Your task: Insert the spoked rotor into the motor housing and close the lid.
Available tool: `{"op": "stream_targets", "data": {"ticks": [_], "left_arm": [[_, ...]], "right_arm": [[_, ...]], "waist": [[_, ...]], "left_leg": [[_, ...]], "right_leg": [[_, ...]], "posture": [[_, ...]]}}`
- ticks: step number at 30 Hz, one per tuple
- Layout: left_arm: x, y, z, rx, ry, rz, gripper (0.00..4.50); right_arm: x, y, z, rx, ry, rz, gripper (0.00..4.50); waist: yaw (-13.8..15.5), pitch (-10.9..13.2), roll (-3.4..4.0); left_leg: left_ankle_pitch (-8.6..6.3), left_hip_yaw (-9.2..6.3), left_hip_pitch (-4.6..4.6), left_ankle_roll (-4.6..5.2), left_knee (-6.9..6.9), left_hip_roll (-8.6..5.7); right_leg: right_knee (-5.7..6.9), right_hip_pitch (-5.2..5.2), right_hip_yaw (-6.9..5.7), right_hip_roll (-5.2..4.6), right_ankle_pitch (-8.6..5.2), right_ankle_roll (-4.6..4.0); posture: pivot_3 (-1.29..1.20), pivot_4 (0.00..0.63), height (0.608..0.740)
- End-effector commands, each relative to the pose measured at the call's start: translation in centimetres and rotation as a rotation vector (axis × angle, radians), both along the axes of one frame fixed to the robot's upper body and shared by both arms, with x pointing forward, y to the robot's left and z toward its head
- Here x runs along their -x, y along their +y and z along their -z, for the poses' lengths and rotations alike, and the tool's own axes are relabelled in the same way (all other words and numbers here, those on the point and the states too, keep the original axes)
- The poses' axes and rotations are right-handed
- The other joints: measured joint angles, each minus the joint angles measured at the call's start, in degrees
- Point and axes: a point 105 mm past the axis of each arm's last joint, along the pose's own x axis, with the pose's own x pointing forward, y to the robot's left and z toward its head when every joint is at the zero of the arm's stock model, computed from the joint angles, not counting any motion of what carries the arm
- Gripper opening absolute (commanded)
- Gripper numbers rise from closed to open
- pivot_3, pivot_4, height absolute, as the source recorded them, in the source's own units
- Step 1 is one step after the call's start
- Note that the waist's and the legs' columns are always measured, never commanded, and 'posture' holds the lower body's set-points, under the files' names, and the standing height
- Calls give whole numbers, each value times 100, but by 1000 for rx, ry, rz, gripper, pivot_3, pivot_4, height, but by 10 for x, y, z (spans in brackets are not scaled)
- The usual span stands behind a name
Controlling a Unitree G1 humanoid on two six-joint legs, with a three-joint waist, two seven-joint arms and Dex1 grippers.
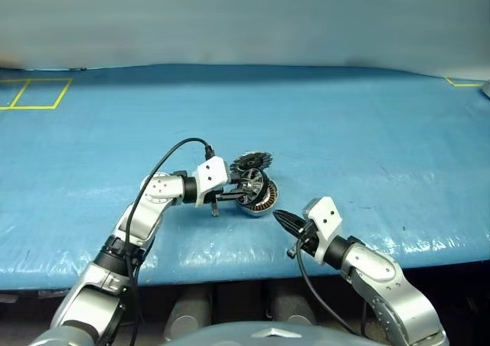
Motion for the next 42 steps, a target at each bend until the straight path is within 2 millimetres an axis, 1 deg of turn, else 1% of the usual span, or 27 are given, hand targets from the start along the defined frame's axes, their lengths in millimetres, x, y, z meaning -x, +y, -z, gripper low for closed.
{"op": "stream_targets", "data": {"ticks": [1,6,9,11,14,20,24,36,42], "left_arm": [[1,-6,-17,-21,-88,24,823],[5,-10,-22,2,-88,43,823],[3,-8,-19,-55,-118,34,823],[2,-9,-24,-43,-129,30,823],[6,-15,-36,15,-134,50,823],[8,-17,-39,5,-138,60,823],[8,-15,-35,-21,-127,62,823],[3,-11,-14,-99,-114,26,823],[2,-11,-9,-122,-110,28,823]], "right_arm": [[-2,2,-10,-5,-53,-6,0],[-3,4,-8,0,-53,-6,0],[-3,5,-8,0,-55,-6,0],[-3,5,-8,1,-54,-5,0],[-3,5,-7,5,-53,-4,0],[-4,5,-6,12,-54,-3,0],[-4,4,-5,17,-55,-3,0],[-5,3,-6,18,-55,8,0],[-5,2,-6,20,-58,13,0]], "waist": [[3,0,0],[2,0,0],[2,0,0],[1,0,0],[5,0,0],[-1,0,0],[1,0,0],[2,0,0],[1,0,0]], "left_leg": [[0,0,0,0,0,0],[0,0,0,0,-1,1],[0,0,-1,0,-1,0],[0,0,-1,0,-1,0],[0,-1,-2,0,-1,0],[0,0,-2,0,-1,0],[0,0,-3,0,-1,0],[0,0,-2,0,-1,-1],[0,0,-2,0,-1,0]], "right_leg": [[0,-1,0,0,0,0],[0,-1,0,0,0,0],[0,-1,0,0,0,0],[0,-1,0,0,0,0],[-1,-2,-1,0,0,0],[0,-2,-1,0,0,0],[0,-3,-1,1,0,0],[0,-3,0,0,0,0],[0,-3,0,0,0,0]], "posture": [[0,150,740],[0,150,740],[0,150,740],[0,150,740],[0,150,740],[0,150,740],[0,150,740],[0,150,740],[0,150,740]]}}
